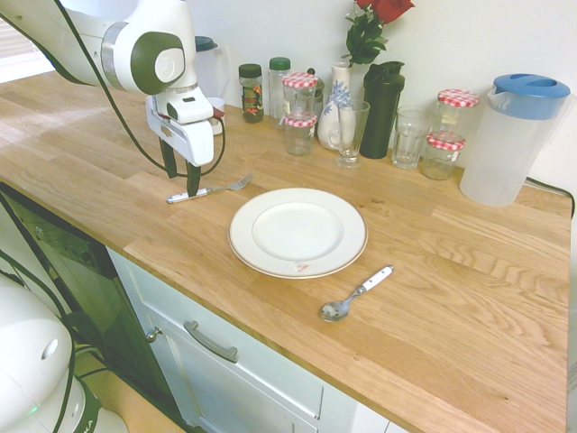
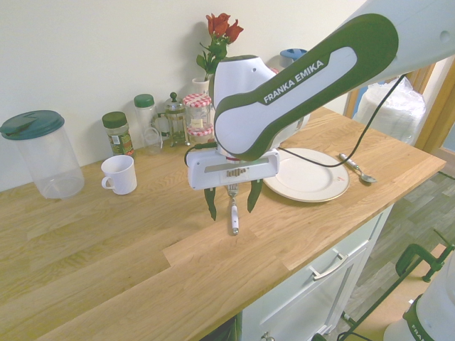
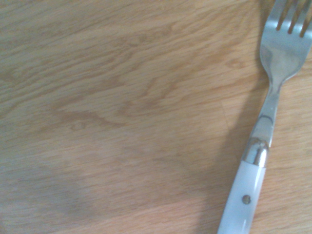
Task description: Put the fork into the plate
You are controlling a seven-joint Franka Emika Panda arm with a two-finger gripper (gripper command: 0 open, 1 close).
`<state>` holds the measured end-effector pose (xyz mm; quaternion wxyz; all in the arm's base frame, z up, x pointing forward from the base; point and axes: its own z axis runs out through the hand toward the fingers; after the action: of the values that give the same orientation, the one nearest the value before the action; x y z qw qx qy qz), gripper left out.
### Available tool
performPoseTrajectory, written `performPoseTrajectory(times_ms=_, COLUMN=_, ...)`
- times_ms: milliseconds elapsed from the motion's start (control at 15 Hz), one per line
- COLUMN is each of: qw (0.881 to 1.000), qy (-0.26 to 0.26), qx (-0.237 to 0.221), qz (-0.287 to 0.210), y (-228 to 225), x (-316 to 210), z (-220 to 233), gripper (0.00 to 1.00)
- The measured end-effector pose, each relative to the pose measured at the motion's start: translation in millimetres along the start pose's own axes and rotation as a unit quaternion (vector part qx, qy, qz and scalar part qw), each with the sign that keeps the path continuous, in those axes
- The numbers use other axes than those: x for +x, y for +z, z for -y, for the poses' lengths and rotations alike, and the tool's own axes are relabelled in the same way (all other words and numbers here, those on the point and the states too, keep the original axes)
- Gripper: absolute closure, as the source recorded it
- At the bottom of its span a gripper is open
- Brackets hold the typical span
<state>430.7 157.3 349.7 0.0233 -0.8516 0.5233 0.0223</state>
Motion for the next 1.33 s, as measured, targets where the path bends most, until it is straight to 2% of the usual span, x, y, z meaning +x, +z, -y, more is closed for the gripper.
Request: performPoseTrajectory(times_ms=1333, qw=1.000, qy=0.019, qx=0.007, qz=0.020, y=24, x=13, z=5, gripper=1.00)
